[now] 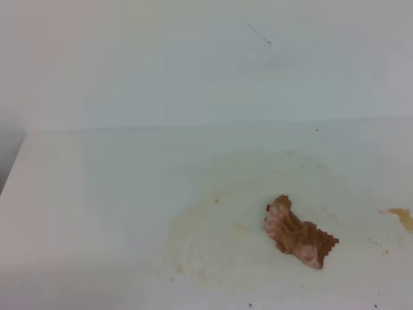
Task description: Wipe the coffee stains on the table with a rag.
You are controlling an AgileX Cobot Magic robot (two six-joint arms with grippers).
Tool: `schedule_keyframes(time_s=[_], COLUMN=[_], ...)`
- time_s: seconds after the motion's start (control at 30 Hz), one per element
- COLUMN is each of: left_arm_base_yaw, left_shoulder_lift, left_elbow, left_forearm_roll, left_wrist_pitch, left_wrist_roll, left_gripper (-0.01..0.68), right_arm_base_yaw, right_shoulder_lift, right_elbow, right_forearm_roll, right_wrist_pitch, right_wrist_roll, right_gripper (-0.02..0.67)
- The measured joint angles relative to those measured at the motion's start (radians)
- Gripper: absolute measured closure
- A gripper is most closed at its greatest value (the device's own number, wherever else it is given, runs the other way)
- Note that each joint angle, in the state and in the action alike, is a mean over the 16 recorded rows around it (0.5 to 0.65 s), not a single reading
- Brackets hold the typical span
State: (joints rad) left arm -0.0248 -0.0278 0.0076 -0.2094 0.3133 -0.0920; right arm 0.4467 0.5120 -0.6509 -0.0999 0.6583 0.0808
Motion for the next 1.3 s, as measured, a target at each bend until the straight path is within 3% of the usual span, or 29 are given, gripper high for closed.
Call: schedule_keyframes(time_s=[0.43, 0.7, 1.3], left_arm_base_yaw=[0.0, 0.0, 0.0], left_shoulder_lift=[0.0, 0.0, 0.0], left_elbow=[0.015, 0.005, -0.003], left_forearm_roll=[0.0, 0.0, 0.0], left_wrist_pitch=[-0.002, 0.002, 0.002], left_wrist_roll=[0.0, 0.0, 0.0], left_gripper=[0.674, 0.675, 0.676], right_arm_base_yaw=[0.0, 0.0, -0.033], right_shoulder_lift=[-0.217, -0.22, -0.23], right_elbow=[0.069, 0.109, 0.152], right_forearm_roll=[-0.256, -0.222, -0.171], right_wrist_pitch=[0.021, -0.018, 0.023], right_wrist_roll=[0.096, 0.172, 0.172], right_gripper=[0.651, 0.651, 0.651])
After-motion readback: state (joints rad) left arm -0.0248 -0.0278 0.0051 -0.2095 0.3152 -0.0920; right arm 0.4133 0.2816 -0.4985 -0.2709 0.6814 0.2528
